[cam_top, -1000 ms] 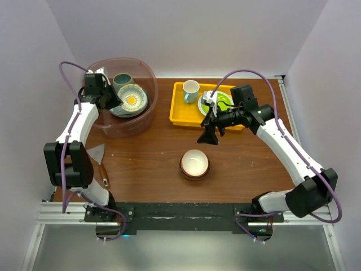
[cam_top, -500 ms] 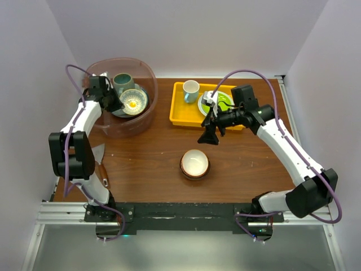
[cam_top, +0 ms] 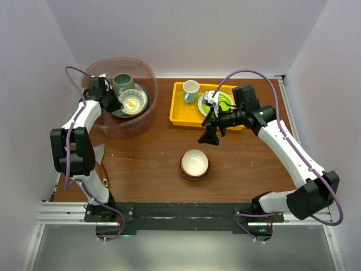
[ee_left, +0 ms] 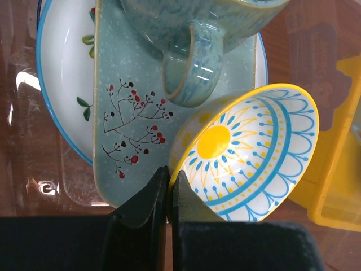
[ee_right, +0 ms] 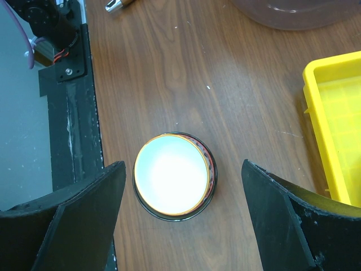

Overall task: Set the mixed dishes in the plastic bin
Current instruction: Place the bowl in the plastic bin.

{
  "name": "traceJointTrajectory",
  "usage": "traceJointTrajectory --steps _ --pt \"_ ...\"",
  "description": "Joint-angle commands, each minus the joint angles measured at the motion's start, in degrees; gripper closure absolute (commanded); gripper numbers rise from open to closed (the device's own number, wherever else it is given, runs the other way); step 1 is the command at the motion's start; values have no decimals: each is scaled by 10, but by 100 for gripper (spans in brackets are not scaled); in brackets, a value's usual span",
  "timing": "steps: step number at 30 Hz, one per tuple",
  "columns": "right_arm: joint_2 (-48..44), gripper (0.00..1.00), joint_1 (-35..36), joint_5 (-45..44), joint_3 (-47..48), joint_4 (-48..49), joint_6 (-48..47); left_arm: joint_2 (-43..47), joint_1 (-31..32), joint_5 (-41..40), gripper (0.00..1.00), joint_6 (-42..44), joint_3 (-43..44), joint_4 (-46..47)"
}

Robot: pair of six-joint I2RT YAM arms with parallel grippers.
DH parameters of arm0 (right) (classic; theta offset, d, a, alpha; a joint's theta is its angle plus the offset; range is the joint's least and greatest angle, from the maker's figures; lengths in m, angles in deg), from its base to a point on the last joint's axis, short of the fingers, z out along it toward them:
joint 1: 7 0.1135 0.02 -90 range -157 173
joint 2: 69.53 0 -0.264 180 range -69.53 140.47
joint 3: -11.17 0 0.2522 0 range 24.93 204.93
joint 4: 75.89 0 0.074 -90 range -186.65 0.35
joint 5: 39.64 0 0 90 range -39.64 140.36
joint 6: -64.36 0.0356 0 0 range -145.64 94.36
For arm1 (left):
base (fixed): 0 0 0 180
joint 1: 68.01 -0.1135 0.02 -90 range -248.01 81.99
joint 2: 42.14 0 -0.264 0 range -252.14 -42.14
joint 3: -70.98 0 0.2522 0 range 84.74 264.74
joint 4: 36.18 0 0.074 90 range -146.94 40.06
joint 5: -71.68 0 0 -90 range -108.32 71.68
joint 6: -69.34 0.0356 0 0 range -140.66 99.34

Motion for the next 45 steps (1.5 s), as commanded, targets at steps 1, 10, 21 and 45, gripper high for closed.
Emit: traceJointTrajectory --steps 1,10,21,45 --pt "-17 12 -2 1 -5 10 -8 -4 -4 16 88 -3 24 21" --pt "-17 12 -3 1 -5 8 -9 9 -9 12 68 -1 27 19" --pt "-17 12 -3 -3 -2 1 -18 68 -24 11 36 9 31 5" --pt "-11 12 -3 -9 20 -66 -94 260 -45 51 8 15 -30 4"
